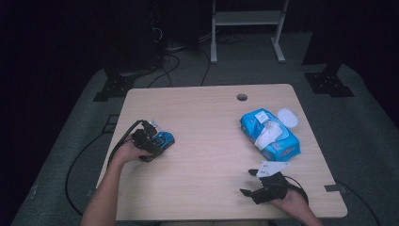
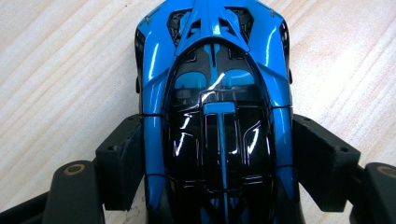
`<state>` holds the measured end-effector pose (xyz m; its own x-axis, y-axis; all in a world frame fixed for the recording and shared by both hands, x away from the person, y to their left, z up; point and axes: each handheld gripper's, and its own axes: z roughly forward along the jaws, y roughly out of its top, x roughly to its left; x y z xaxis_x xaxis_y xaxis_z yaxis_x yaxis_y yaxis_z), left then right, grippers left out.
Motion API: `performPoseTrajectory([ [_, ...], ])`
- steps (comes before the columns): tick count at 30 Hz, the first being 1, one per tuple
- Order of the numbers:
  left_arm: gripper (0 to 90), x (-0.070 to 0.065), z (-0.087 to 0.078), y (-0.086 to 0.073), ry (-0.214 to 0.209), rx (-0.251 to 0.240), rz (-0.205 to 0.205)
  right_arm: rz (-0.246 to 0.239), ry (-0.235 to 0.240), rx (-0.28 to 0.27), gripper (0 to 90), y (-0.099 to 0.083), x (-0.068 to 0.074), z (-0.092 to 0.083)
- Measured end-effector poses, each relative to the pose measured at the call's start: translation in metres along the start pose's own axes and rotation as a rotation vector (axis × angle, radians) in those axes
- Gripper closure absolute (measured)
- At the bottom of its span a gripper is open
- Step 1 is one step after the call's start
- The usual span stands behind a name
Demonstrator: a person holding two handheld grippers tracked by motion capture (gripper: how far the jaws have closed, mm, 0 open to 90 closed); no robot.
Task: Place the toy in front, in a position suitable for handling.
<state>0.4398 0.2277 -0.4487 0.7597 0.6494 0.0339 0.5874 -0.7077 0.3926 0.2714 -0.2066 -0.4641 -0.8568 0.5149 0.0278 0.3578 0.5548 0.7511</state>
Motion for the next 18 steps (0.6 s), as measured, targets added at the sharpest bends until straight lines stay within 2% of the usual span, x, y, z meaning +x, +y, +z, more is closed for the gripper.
performPoseTrajectory([
  [10, 25.8, -0.0003, -0.0016, -0.0013, 0.008, -0.002, 0.015, 0.003, -0.002, 0.002, 21.8, 0.0000, -0.0007, -0.0001],
  [13, 28.1, 0.0006, -0.0066, -0.0015, 0.009, -0.029, 0.010, 0.000, -0.002, 0.003, 21.8, -0.0001, -0.0003, -0.0001],
  [15, 28.1, -0.0003, -0.0050, -0.0025, 0.006, -0.005, 0.018, 0.000, -0.002, 0.001, 21.8, 0.0000, -0.0005, -0.0002],
  [18, 28.2, -0.0011, -0.0062, -0.0033, 0.014, -0.007, 0.032, 0.001, -0.002, 0.002, 21.8, 0.0001, -0.0006, 0.0000],
])
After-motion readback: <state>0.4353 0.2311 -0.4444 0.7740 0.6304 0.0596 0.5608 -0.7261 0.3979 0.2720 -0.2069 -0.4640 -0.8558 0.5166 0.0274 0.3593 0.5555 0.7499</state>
